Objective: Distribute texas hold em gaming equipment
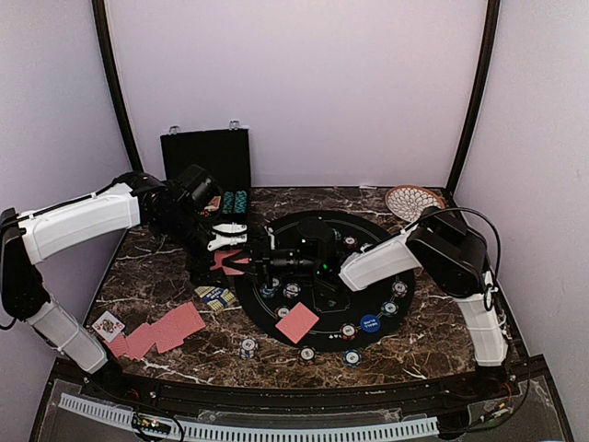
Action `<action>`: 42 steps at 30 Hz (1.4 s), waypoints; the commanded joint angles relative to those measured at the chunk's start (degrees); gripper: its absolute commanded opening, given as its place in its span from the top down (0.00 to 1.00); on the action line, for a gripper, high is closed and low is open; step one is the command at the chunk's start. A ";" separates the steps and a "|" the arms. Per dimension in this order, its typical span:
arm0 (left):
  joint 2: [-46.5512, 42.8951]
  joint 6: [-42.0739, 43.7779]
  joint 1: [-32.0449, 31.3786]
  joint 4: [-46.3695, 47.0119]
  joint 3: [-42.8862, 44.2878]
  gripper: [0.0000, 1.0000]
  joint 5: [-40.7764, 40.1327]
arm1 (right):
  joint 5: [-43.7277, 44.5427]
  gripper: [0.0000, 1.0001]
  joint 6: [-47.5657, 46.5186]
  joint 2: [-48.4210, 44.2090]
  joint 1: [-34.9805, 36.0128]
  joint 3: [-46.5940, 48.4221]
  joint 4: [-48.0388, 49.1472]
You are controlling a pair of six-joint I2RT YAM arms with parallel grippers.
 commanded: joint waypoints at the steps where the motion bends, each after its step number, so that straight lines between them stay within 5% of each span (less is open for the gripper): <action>1: -0.61 1.27 -0.14 -2.50 -0.46 0.07 1.81 | -0.52 1.00 -1.15 -1.38 -0.04 0.99 2.35; 36: -2.68 -0.70 3.26 -2.03 -0.46 0.01 12.26 | -1.49 1.00 -0.49 -1.85 -0.08 -1.40 9.82; 42: -1.12 -0.39 3.89 -3.56 0.76 0.11 12.68 | -2.14 1.00 -1.15 -1.69 0.06 -0.27 8.44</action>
